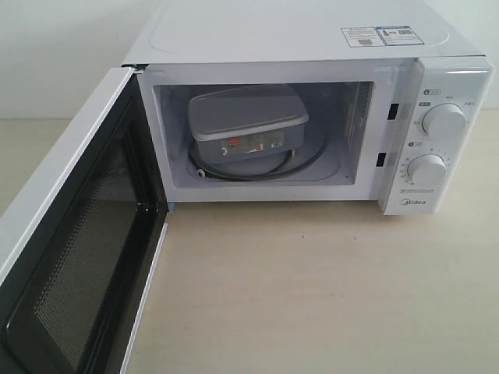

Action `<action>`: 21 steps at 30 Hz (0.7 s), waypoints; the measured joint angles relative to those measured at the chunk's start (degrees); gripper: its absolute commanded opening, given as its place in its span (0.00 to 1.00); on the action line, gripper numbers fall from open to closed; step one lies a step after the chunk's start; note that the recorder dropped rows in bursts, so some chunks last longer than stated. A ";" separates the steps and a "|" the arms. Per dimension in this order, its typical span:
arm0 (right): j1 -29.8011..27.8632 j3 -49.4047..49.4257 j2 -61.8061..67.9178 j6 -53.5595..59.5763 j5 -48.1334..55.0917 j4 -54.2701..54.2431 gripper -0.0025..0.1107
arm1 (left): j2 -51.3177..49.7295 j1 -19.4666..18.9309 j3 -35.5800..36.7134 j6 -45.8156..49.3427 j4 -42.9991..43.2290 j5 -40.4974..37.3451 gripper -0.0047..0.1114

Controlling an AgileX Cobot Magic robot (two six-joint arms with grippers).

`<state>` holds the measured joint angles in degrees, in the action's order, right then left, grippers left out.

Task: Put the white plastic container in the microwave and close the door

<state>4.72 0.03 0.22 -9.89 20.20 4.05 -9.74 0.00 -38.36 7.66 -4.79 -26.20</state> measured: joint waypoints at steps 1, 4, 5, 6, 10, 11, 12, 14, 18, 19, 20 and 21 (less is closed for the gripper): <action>0.00 0.00 0.00 0.00 0.00 0.00 0.02 | -2.65 0.05 -0.93 0.50 -0.44 -1.97 0.07; 0.00 0.00 0.00 0.00 0.00 0.00 0.02 | -13.11 0.87 -4.45 3.10 -1.24 -8.53 0.07; 0.00 0.00 0.00 0.00 0.00 0.00 0.02 | -16.46 1.14 -5.72 4.36 -1.24 -10.85 0.07; 0.00 0.00 0.00 0.00 0.00 0.00 0.02 | -19.58 1.29 -6.89 5.92 -1.24 -12.85 0.07; 0.00 0.00 0.00 0.00 0.00 0.00 0.02 | -28.74 1.40 -9.06 13.20 -1.24 -15.98 0.07; 0.00 0.00 0.00 0.00 0.00 0.00 0.02 | -30.67 1.40 -9.17 14.87 -1.24 -16.54 0.07; 0.00 0.00 0.00 0.00 0.00 0.00 0.02 | -32.37 1.40 -9.30 16.32 -1.24 -16.84 0.07; 0.00 0.00 0.00 0.00 0.00 0.00 0.02 | -35.32 1.40 -9.30 18.53 -1.24 -17.22 0.07; 0.00 0.00 0.00 0.00 0.00 0.11 0.02 | -39.48 1.40 -9.40 22.66 -1.24 -17.22 0.07; 0.00 0.00 0.00 0.00 0.00 0.11 0.02 | -40.53 1.40 -9.38 24.13 -1.24 -17.22 0.07; 0.00 0.00 0.00 0.00 0.00 0.11 0.02 | -41.48 1.40 -9.38 25.72 -1.40 -17.48 0.07; 0.00 0.00 0.00 0.00 0.00 0.11 0.02 | -42.25 1.40 -9.38 27.48 -1.65 -17.69 0.07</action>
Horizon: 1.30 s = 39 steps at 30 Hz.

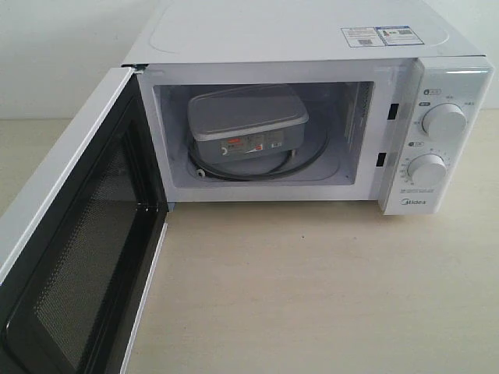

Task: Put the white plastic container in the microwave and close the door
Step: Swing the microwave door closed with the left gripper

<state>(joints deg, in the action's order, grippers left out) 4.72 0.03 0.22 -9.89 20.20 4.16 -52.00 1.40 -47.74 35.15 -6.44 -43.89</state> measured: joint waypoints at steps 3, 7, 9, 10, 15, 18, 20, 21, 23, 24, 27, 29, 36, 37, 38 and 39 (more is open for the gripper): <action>0.00 0.00 0.00 0.00 0.00 0.00 0.02 | -2.17 0.00 0.00 5.40 -2.94 -1.11 0.07; 0.00 0.00 0.00 0.00 0.00 0.00 0.02 | -4.61 0.00 0.00 16.27 -13.95 -2.12 0.07; 0.00 0.00 0.00 0.00 0.00 0.00 0.02 | -5.61 0.00 0.48 21.57 -19.07 -2.36 0.07; 0.00 0.00 0.00 0.00 0.00 0.00 0.02 | -6.16 0.00 0.71 23.81 -21.10 -2.37 0.07; 0.00 0.00 0.00 0.00 0.00 0.00 0.02 | -8.79 0.12 0.93 28.48 -26.37 -2.47 0.07; 0.00 0.00 0.00 0.00 0.00 0.00 0.02 | -9.51 1.82 0.93 32.39 -30.93 -2.94 0.07; 0.00 0.00 0.00 0.00 0.00 0.00 0.02 | -9.60 3.86 0.93 35.26 -33.88 -3.15 0.07; 0.00 0.00 0.00 0.00 0.00 0.00 0.02 | -9.60 5.22 0.93 36.37 -35.16 -3.07 0.07; 0.00 0.00 0.00 0.00 0.00 0.00 0.02 | -9.60 7.74 0.93 37.55 -36.33 -1.81 0.07; 0.00 0.00 0.00 0.00 0.00 0.00 0.02 | -9.60 9.05 0.93 37.82 -36.71 -0.72 0.07; 0.00 0.00 0.00 0.00 0.00 0.00 0.02 | -10.03 12.66 0.93 38.22 -37.75 2.76 0.07; 0.00 0.00 0.00 0.00 0.00 0.00 0.02 | -11.00 14.71 0.93 38.63 -38.94 5.21 0.07; 0.00 0.00 0.00 0.00 0.00 0.00 0.02 | -18.36 22.14 0.93 42.30 -41.64 17.04 0.07; 0.00 0.00 0.00 0.00 0.00 0.00 0.02 | -19.27 22.70 0.93 42.44 -41.95 18.49 0.07; 0.00 0.00 0.00 0.00 0.00 0.00 0.02 | -20.21 23.12 0.80 42.55 -42.39 19.96 0.07; 0.00 0.00 0.00 0.00 0.00 0.00 0.02 | -20.88 23.39 0.47 42.68 -42.87 20.94 0.07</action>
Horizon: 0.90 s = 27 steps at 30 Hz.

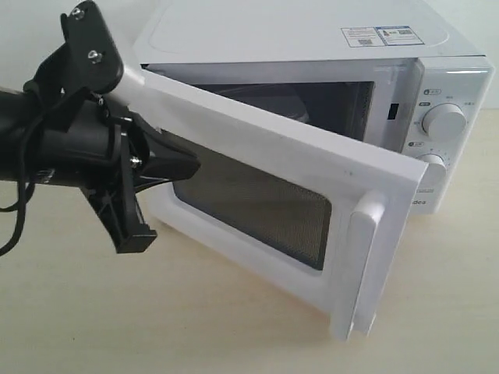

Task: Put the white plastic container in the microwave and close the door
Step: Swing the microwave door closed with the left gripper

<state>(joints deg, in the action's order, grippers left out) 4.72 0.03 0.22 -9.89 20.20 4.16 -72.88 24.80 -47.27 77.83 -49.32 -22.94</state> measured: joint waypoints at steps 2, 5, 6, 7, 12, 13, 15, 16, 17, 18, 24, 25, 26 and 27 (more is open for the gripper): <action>0.00 0.00 0.00 0.00 0.00 0.00 0.02 | -0.45 0.36 -0.51 0.15 -1.21 1.02 0.07; 0.00 0.00 0.00 0.00 0.00 0.00 0.02 | -0.55 0.46 -0.77 0.25 -2.22 1.20 0.07; 0.00 0.00 0.00 0.00 0.00 0.00 0.02 | -0.44 0.44 -0.89 0.25 -2.32 1.20 0.07; 0.00 0.00 0.00 0.00 0.00 0.00 0.02 | -0.43 0.44 -0.89 0.25 -2.46 1.20 0.07; 0.00 0.00 0.00 0.00 0.00 0.00 0.02 | -0.22 0.44 -0.89 0.25 -2.69 0.97 0.07; 0.00 0.00 0.00 0.00 0.00 0.00 0.02 | -0.19 0.44 -0.89 0.25 -2.69 0.97 0.07; 0.00 0.00 0.00 0.00 0.00 0.00 0.02 | -0.09 0.44 -0.89 0.25 -2.82 0.71 0.07; 0.00 0.00 0.00 0.00 -0.10 0.19 0.02 | -0.09 0.44 -0.89 0.25 -2.96 0.27 0.07; 0.00 0.00 0.00 0.00 -0.56 0.63 0.02 | -0.09 0.44 -0.89 0.25 -3.09 -0.43 0.07; 0.00 0.00 0.00 0.20 -1.56 1.05 0.02 | -0.09 0.44 -0.89 0.25 -3.09 -1.15 0.07; 0.00 0.00 0.00 0.20 -5.95 1.40 0.02 | -0.09 0.44 -0.89 0.25 -3.21 -3.50 0.07; 0.00 0.00 0.00 0.20 -6.76 1.40 0.02 | 0.02 0.44 -0.89 0.25 -3.21 -3.50 0.07; 0.00 0.00 0.00 0.20 -8.23 1.40 0.02 | 0.11 0.44 -0.89 0.25 -3.21 -3.50 0.07; 0.00 0.00 0.00 0.20 -10.35 1.40 0.02 | 0.26 0.44 -0.89 0.25 -3.21 -3.50 0.07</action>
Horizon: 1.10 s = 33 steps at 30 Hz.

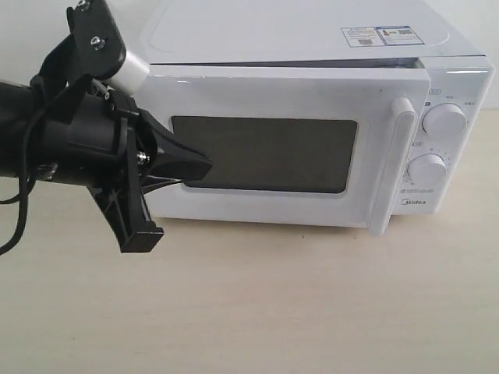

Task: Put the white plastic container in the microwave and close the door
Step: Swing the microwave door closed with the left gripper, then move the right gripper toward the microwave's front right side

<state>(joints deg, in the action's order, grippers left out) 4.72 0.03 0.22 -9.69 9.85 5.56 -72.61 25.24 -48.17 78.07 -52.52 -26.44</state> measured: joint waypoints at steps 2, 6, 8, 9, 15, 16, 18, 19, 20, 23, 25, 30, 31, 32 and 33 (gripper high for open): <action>0.00 0.00 0.00 -1.96 -6.40 -1.69 0.02 | 0.26 0.00 0.00 0.00 0.00 0.00 0.07; 0.00 -0.53 0.00 -7.91 -18.46 -4.30 0.02 | 2.29 0.00 0.00 0.00 0.00 0.00 0.07; 0.00 -3.10 0.00 -9.98 -18.74 -1.14 0.02 | 3.70 0.00 0.14 0.00 0.00 0.41 0.07; 0.00 -5.15 0.00 -12.06 -18.44 0.83 0.02 | 4.58 0.00 0.41 0.00 0.00 0.80 0.07; 0.00 -17.34 -0.12 -22.13 -16.49 6.30 0.02 | 9.99 0.00 0.52 -0.93 0.00 1.81 0.07; 0.00 -18.49 0.14 -22.54 -15.84 6.45 0.02 | 10.77 0.00 0.63 -1.05 0.00 1.91 0.07; 0.00 -22.70 1.19 -23.37 -13.55 6.81 0.02 | 12.66 0.00 0.98 -1.05 -0.11 2.03 0.07; 0.00 -24.20 1.87 -23.45 -11.92 6.82 0.02 | 13.56 0.00 1.12 -1.05 -0.07 2.03 0.07; 0.00 -26.08 2.50 -23.51 -9.85 6.82 0.02 | 14.24 0.00 1.25 -1.15 -0.07 2.14 0.07; 0.00 -31.03 4.99 -23.28 -4.16 6.82 0.02 | 16.35 0.00 1.35 -1.59 -0.07 2.12 0.07; 0.00 -34.26 6.94 -21.12 0.44 5.91 0.02 | 17.49 0.00 1.35 -2.37 -0.07 2.12 0.07; 0.00 -41.03 12.05 -13.79 12.95 4.21 0.02 | 19.56 0.00 1.35 -3.30 -0.07 2.12 0.07; 0.00 -41.90 13.17 -12.66 15.15 3.64 0.02 | 20.01 0.00 1.35 -3.48 -0.07 2.12 0.07; 0.00 -42.71 14.09 -11.30 17.95 2.89 0.02 | 20.30 0.00 1.35 -3.46 -0.07 2.12 0.07; 0.00 -43.80 15.45 -9.88 20.65 1.52 0.02 | 20.74 0.00 1.35 -3.46 -0.07 2.12 0.07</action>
<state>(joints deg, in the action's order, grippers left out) 4.72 -43.77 15.68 -19.56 30.50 7.08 -51.88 25.24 -46.82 74.62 -52.60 -24.32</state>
